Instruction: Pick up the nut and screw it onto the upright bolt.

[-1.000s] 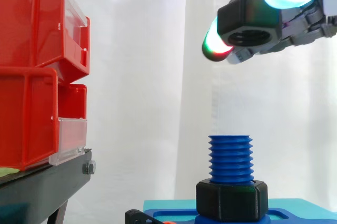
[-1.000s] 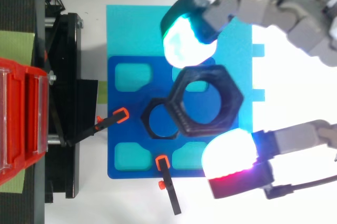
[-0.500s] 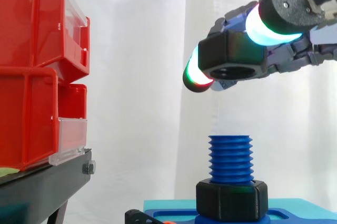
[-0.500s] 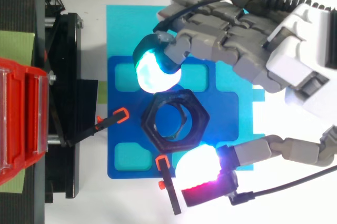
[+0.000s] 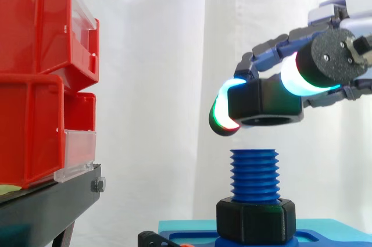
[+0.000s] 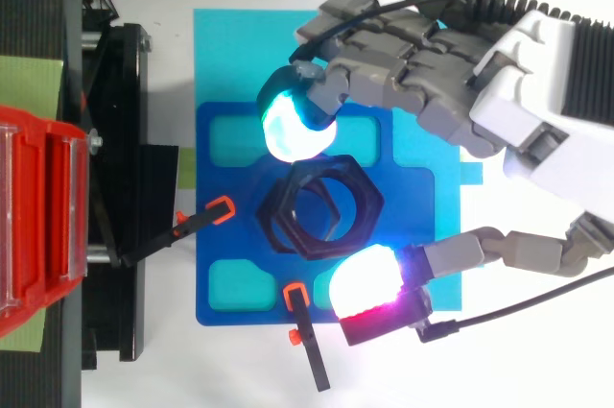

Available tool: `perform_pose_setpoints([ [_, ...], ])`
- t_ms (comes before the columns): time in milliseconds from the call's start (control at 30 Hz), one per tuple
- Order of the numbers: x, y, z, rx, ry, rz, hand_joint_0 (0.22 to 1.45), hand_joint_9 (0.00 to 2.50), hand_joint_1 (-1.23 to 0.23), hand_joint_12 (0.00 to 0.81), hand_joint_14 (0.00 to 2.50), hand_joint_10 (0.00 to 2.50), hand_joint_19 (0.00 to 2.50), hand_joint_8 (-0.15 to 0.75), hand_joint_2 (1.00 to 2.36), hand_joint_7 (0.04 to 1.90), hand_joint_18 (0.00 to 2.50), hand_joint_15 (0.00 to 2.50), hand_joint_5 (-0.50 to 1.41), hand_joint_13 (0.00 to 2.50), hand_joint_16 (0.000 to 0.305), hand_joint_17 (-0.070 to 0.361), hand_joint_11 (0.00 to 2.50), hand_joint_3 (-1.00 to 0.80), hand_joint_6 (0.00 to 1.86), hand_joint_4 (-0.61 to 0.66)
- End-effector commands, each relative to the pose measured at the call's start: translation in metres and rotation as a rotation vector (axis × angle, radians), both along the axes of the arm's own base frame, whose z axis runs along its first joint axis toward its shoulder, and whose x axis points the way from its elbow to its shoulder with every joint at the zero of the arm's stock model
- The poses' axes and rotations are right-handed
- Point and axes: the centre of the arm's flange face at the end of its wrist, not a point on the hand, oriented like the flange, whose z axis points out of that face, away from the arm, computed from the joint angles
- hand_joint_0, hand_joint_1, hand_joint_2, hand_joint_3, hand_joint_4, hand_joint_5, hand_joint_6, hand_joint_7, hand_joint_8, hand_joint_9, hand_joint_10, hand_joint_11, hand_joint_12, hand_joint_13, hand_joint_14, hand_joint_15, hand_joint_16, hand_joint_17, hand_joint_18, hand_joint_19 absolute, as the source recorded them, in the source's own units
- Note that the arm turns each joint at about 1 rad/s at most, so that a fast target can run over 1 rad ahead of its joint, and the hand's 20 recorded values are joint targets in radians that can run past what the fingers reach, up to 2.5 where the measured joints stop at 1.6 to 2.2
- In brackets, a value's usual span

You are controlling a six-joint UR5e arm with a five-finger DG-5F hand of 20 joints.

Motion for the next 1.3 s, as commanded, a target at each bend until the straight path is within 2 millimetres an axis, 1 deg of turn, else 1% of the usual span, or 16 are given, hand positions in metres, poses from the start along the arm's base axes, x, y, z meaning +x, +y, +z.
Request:
perform_pose_setpoints([
  [0,-0.001,-0.001,-0.007,0.003,-0.011,0.007,0.51,0.34,-0.7,0.27,0.0,0.0,0.0,0.251,1.0,1.11,0.02,0.0,-0.2,0.23,0.028,0.064,0.0,-0.5,0.5,0.21],
  [367,-0.001,-0.007,-0.008,0.001,-0.006,0.016,0.51,0.33,-0.7,0.27,0.0,0.0,0.0,0.251,1.0,1.11,0.02,0.0,-0.2,0.23,0.028,0.064,0.0,-0.5,0.5,0.21],
  [633,0.0,-0.007,-0.007,-0.002,-0.008,0.019,0.51,0.33,-0.7,0.27,0.0,0.0,0.0,0.25,1.0,1.11,0.02,0.0,-0.2,0.23,0.028,0.064,0.0,-0.5,0.5,0.21],
  [833,0.006,-0.003,-0.004,-0.001,-0.051,0.045,0.51,0.33,-0.7,0.269,0.0,0.0,0.0,0.251,1.0,1.11,0.02,0.0,-0.2,0.23,0.028,0.064,0.0,-0.5,0.5,0.21],
  [1033,0.007,-0.002,-0.004,-0.008,-0.053,0.054,0.51,0.34,-0.7,0.269,0.0,0.0,0.0,0.251,1.0,1.11,0.02,0.0,-0.2,0.23,0.028,0.064,0.0,-0.5,0.5,0.21],
  [1067,0.009,-0.001,-0.013,-0.012,-0.038,0.054,0.51,0.34,-0.7,0.269,0.0,0.0,0.0,0.251,1.0,1.11,0.02,0.0,-0.2,0.23,0.028,0.064,0.0,-0.5,0.5,0.21],
  [1100,0.01,-0.001,-0.018,-0.013,-0.031,0.055,0.51,0.34,-0.7,0.269,0.0,0.0,0.0,0.251,1.0,1.11,0.02,0.0,-0.2,0.23,0.028,0.064,0.0,-0.5,0.5,0.21],
  [1267,0.011,0.001,-0.019,-0.007,-0.039,0.059,0.51,0.33,-0.7,0.269,0.0,0.0,0.0,0.25,1.0,1.1,0.02,0.0,-0.2,0.23,0.028,0.064,0.0,-0.5,0.5,0.21],
])
